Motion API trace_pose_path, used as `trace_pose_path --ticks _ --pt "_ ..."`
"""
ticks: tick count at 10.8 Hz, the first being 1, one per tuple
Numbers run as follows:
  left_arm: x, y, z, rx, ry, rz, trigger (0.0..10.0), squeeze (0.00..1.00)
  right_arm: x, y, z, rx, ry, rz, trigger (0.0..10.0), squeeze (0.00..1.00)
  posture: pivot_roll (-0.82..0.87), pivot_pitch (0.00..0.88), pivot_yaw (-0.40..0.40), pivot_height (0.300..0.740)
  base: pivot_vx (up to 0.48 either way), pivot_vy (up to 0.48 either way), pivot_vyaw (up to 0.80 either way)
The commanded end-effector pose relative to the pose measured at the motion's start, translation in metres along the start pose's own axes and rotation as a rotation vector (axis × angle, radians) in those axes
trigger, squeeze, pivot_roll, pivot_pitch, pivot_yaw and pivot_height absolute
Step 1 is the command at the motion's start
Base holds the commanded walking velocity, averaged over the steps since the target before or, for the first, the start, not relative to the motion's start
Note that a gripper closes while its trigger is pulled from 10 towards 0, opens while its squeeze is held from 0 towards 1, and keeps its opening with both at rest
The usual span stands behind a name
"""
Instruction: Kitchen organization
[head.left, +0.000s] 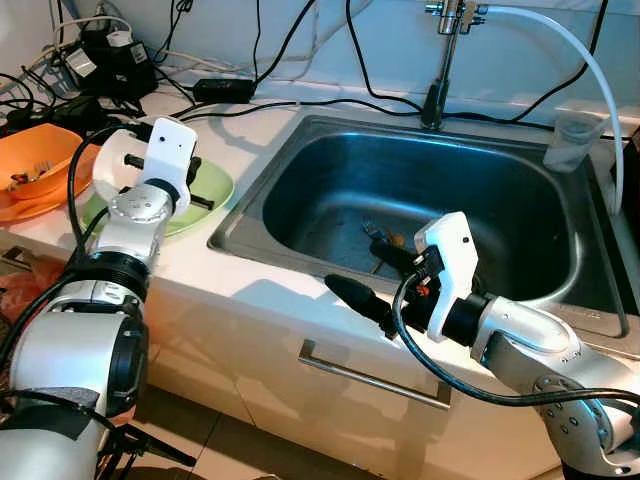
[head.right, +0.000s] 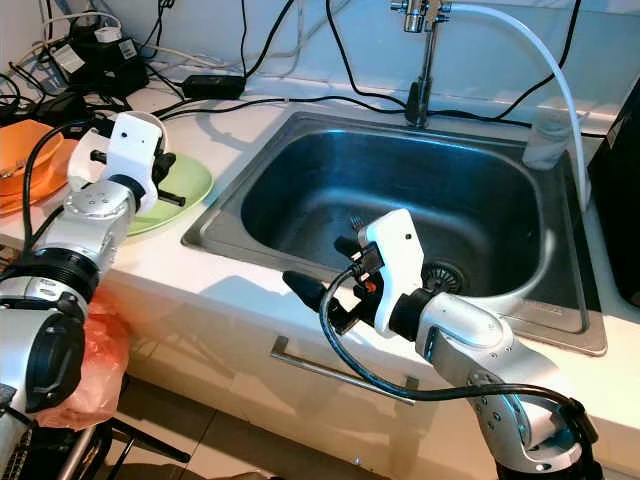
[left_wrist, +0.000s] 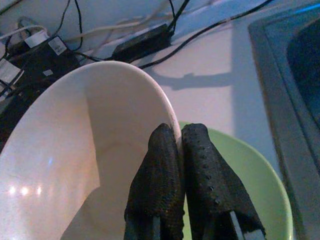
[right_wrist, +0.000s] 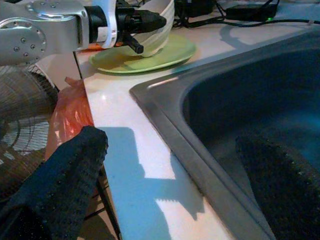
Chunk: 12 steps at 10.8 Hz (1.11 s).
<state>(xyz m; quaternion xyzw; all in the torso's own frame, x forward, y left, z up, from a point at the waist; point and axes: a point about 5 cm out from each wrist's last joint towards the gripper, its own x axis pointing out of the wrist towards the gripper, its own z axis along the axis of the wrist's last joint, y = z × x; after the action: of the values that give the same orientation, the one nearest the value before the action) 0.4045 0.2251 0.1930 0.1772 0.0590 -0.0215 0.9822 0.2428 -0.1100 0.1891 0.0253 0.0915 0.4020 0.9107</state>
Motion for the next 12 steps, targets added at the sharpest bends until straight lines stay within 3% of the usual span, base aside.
trace_pose_path --ticks 1,4,7,9,12 --pt "0.000 0.002 0.003 -0.021 -0.031 0.020 0.0 0.00 0.002 0.001 0.004 -0.019 -0.013 0.013 10.0 0.00 -0.08 0.000 0.076 0.740 0.000 0.000 0.00" --pt "0.001 0.003 0.022 -0.007 -0.140 0.067 0.0 0.00 0.002 -0.001 0.005 -0.027 -0.026 -0.003 10.0 0.00 -0.08 0.000 0.079 0.740 0.000 0.000 0.00" --pt "0.001 -0.006 0.046 0.014 -0.301 0.116 0.0 0.00 0.004 -0.010 0.010 -0.048 -0.061 -0.089 10.0 0.00 -0.08 0.000 0.082 0.740 0.000 0.000 0.00" --pt "0.001 -0.020 0.055 -0.002 -0.359 0.085 0.0 0.00 0.004 -0.014 0.009 -0.050 -0.058 -0.117 10.0 0.00 -0.09 0.000 0.086 0.740 0.000 0.000 0.00" --pt "0.002 -0.058 0.064 -0.065 -0.427 -0.020 0.0 0.00 -0.001 -0.033 0.004 -0.073 -0.019 -0.280 10.0 0.00 -0.11 0.000 0.105 0.740 0.000 0.000 0.00"
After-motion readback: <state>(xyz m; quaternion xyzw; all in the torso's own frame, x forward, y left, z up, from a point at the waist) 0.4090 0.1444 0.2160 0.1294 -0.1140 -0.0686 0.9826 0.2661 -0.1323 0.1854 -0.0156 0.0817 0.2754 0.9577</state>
